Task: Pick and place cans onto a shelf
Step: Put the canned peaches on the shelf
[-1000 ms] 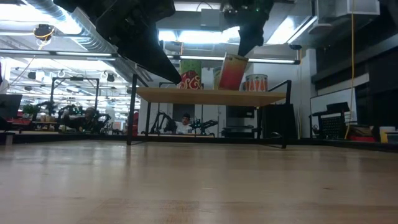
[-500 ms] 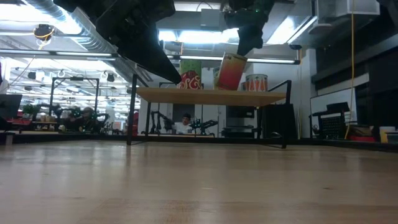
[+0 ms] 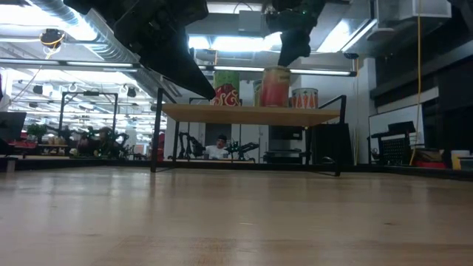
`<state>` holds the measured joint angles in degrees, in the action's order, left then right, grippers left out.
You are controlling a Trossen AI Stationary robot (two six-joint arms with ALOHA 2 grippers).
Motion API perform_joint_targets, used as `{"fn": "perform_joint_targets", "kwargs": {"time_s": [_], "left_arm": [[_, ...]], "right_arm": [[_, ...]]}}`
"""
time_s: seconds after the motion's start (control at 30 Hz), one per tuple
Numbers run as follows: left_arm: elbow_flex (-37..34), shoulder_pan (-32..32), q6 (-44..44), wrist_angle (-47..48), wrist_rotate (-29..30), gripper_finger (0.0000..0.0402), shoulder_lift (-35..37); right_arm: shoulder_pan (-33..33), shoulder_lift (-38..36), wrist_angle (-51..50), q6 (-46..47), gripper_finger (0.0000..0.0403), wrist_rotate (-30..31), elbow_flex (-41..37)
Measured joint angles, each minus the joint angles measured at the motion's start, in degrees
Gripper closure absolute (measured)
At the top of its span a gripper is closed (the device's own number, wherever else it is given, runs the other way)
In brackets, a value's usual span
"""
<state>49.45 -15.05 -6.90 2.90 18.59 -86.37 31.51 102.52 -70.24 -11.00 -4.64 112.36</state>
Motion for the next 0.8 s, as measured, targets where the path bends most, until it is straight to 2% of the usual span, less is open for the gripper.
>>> {"fn": "perform_joint_targets", "kwargs": {"time_s": [0.8], "left_arm": [[0.00,0.00,-0.01,0.02,-0.02,0.0305,0.00]], "right_arm": [[-0.74,-0.70,-0.90,-0.02,0.0338,0.04,0.00]]}}
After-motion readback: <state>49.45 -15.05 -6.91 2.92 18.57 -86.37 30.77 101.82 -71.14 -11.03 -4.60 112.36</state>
